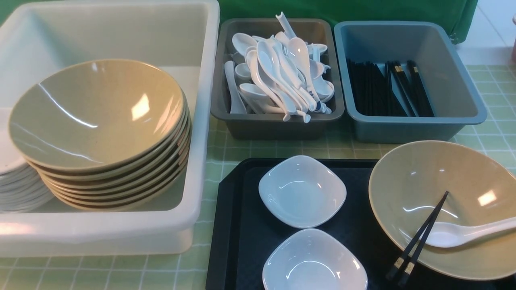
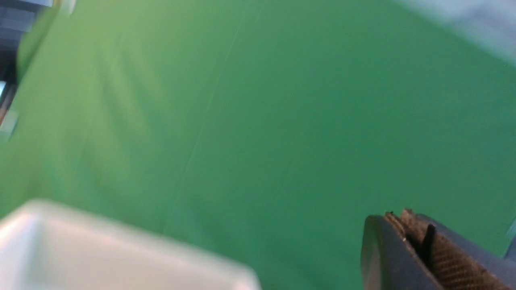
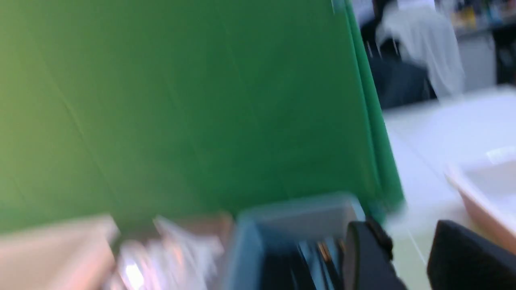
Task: On green table put chopsticks spoon bowls plates into blue grey white boxes.
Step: 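Move the grippers toward the tableware on the black tray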
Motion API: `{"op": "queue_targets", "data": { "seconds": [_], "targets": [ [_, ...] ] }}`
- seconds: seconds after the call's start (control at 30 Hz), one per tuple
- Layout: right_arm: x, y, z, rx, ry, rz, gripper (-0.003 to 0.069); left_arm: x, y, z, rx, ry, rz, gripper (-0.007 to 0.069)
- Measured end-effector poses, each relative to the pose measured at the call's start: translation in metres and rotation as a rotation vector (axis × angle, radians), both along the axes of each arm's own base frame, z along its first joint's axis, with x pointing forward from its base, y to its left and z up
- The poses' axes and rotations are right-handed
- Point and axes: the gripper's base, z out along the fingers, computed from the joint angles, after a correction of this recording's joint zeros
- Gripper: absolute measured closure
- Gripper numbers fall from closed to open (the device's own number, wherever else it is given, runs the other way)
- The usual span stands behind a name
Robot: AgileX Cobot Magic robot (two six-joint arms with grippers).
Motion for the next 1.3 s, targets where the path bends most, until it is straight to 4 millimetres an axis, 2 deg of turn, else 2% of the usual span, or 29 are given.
{"op": "queue_targets", "data": {
  "seconds": [0.03, 0.1, 0.2, 0.33, 0.4, 0.43, 0.53, 0.73, 0.87, 1.03, 1.3],
  "targets": [
    [0.002, 0.0, -0.001, 0.0, 0.008, 0.0, 0.0423, 0.002, 0.0, -0.002, 0.004, 0.028, 0.001, 0.0626],
    [0.021, 0.0, -0.014, -0.036, 0.18, 0.004, 0.0423, 0.019, 0.0, -0.019, 0.062, 0.219, 0.012, 0.0626],
    [0.041, 0.0, -0.033, -0.023, 0.35, 0.011, 0.0423, 0.03, 0.001, -0.037, 0.136, 0.417, 0.023, 0.0626],
    [0.056, 0.006, -0.057, -0.003, 0.59, 0.084, 0.0423, 0.033, -0.004, -0.055, 0.139, 0.501, -0.029, 0.0626],
    [0.059, 0.01, -0.064, -0.019, 0.674, 0.143, 0.0423, 0.032, -0.008, -0.059, 0.136, 0.516, -0.073, 0.0626],
    [0.065, 0.016, -0.07, -0.025, 0.773, 0.231, 0.0423, 0.032, -0.015, -0.063, 0.17, 0.523, -0.144, 0.0626],
    [0.08, 0.025, -0.071, 0.014, 0.891, 0.339, 0.0423, 0.031, -0.031, -0.064, 0.264, 0.514, -0.306, 0.0626],
    [0.115, 0.048, -0.077, 0.025, 1.061, 0.445, 0.0405, 0.03, -0.063, -0.07, 0.485, 0.5, -0.628, 0.0626],
    [0.141, 0.064, -0.094, 0.126, 1.214, 0.387, 0.0356, 0.032, -0.08, -0.075, 0.581, 0.488, -0.764, 0.0626],
    [0.169, 0.07, -0.12, 0.254, 1.31, 0.259, 0.0285, 0.035, -0.089, -0.079, 0.616, 0.499, -0.83, 0.0626],
    [0.184, 0.074, -0.148, 0.304, 1.407, 0.212, 0.0256, 0.035, -0.09, -0.079, 0.614, 0.505, -0.837, 0.0626]
  ]
}}
